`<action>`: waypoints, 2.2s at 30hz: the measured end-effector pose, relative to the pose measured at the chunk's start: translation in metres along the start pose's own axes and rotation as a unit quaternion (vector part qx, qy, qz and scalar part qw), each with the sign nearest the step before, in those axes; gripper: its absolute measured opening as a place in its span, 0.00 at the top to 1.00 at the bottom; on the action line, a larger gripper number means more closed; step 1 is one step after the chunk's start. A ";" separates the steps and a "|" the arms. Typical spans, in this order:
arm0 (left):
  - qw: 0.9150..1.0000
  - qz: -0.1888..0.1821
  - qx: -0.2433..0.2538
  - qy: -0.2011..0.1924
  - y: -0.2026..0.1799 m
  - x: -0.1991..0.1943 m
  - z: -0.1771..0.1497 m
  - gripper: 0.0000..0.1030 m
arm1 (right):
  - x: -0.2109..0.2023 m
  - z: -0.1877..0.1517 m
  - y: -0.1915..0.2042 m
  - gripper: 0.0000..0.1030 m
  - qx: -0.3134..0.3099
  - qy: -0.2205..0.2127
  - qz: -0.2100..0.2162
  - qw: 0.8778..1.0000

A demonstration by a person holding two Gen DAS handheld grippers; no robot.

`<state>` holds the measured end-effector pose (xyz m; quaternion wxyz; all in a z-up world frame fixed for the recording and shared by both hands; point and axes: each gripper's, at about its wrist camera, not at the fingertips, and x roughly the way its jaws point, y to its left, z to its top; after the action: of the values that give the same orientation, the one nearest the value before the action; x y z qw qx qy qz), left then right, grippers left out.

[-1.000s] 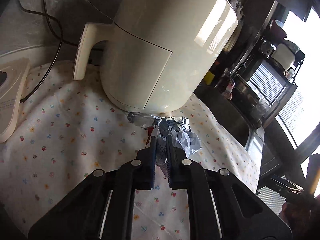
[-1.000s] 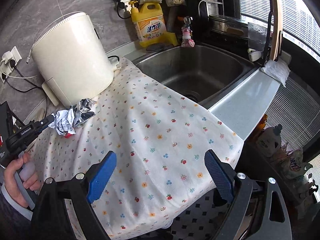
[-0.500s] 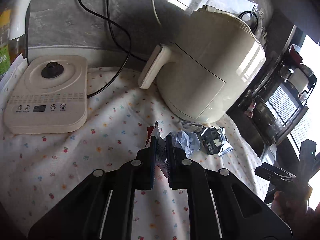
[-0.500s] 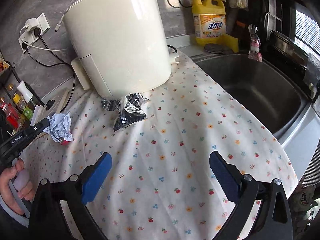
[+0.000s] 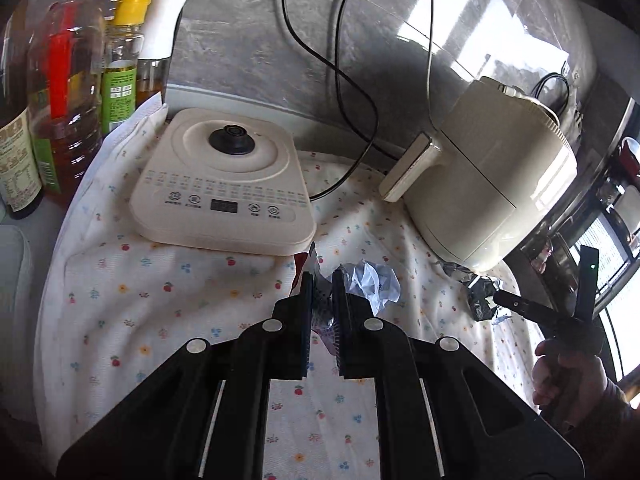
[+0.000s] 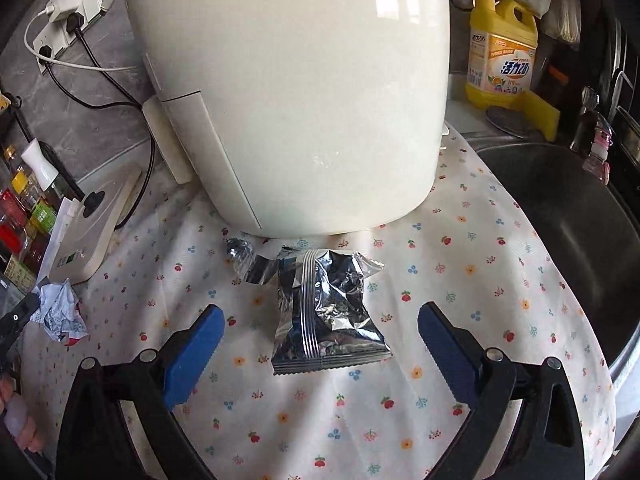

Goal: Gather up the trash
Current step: 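Grasp the crumpled white paper with the left gripper while the right gripper grasps the silver foil bag, then carry the crumpled paper and foil bag down to the white bucket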

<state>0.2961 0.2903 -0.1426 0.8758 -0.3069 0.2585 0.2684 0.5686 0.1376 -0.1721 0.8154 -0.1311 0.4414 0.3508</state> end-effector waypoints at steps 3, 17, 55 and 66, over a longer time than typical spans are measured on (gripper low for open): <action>1.000 0.012 -0.011 -0.013 0.008 -0.014 -0.002 0.90 | 0.012 0.002 0.003 0.13 -0.018 0.013 -0.011 1.000; 0.999 0.022 -0.015 -0.039 -0.018 -0.060 -0.031 0.90 | -0.031 -0.032 -0.014 0.54 -0.023 0.021 0.035 0.999; 0.979 -0.115 0.151 0.076 -0.281 -0.114 -0.242 0.90 | -0.260 -0.310 -0.266 0.54 0.142 -0.008 -0.028 0.989; 0.940 -0.181 0.241 0.158 -0.368 -0.099 -0.323 0.90 | -0.297 -0.429 -0.336 0.54 0.248 0.016 -0.082 0.965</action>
<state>0.3628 -0.2047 -0.1538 0.9053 -0.1668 0.3902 -0.0166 0.4228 -0.4643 -0.2104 0.8413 0.0344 0.5150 0.1604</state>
